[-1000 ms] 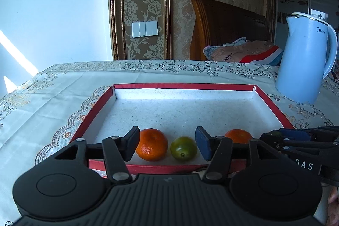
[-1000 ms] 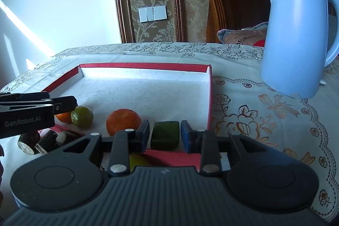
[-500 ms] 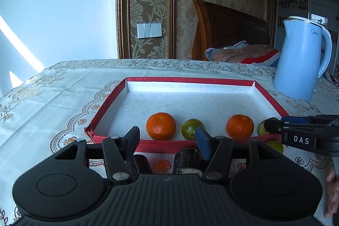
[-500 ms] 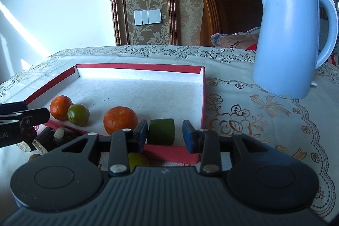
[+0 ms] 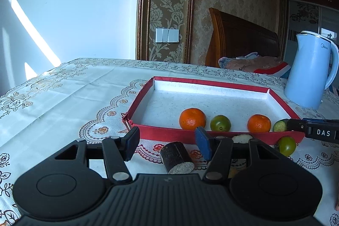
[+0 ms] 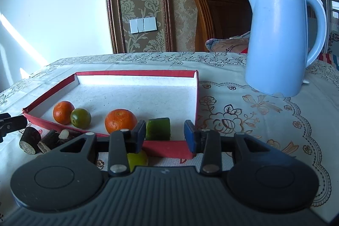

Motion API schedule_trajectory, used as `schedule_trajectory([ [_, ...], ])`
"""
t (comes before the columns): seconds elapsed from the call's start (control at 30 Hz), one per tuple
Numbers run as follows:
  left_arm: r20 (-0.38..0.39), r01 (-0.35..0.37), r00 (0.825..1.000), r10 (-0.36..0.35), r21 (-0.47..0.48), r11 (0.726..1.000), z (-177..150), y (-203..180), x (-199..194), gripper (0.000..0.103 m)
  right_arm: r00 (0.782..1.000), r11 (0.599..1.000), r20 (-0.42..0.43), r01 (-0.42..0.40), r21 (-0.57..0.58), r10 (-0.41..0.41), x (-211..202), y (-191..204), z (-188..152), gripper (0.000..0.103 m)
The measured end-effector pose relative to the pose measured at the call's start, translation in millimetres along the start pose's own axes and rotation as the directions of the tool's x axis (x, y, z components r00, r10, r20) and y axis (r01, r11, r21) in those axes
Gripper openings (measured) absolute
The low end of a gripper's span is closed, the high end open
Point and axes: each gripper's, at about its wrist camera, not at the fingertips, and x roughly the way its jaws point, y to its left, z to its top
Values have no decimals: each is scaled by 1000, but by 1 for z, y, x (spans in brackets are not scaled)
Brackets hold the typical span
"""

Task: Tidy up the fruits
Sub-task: 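Grasp a green lime with the right tool while the left tool moves toward a dark cylinder piece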

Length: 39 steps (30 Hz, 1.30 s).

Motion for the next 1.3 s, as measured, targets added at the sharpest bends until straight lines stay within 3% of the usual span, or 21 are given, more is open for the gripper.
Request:
schedule_trajectory([
  [0.13,-10,-4,1000,3,-18,1000,-5,10,-2,57,1000,1000,24,-9,18,9,-13,-2,-4,41],
  [0.2,-14,-1,1000,0,-33,999,-6,16,-3,57,1000,1000,29,-6,28,5,-19,-2,-8,53],
  [0.37,-17,2,1000,-3,-69,998,-9,27,-7,61,999,997,40,-28,73,26,-33,-8,-15,53],
  [0.5,-18,-2,1000,0,-103,995,-12,37,-11,66,998,996,0,-61,71,61,-32,-6,-19,53],
  [0.6,-26,4,1000,-7,-130,992,-13,43,-12,77,998,998,-1,-60,32,60,-32,1,-20,53],
  [1.3,-69,-13,998,0,-192,981,-15,53,-5,80,994,997,-85,-69,-26,67,-14,21,-19,53],
])
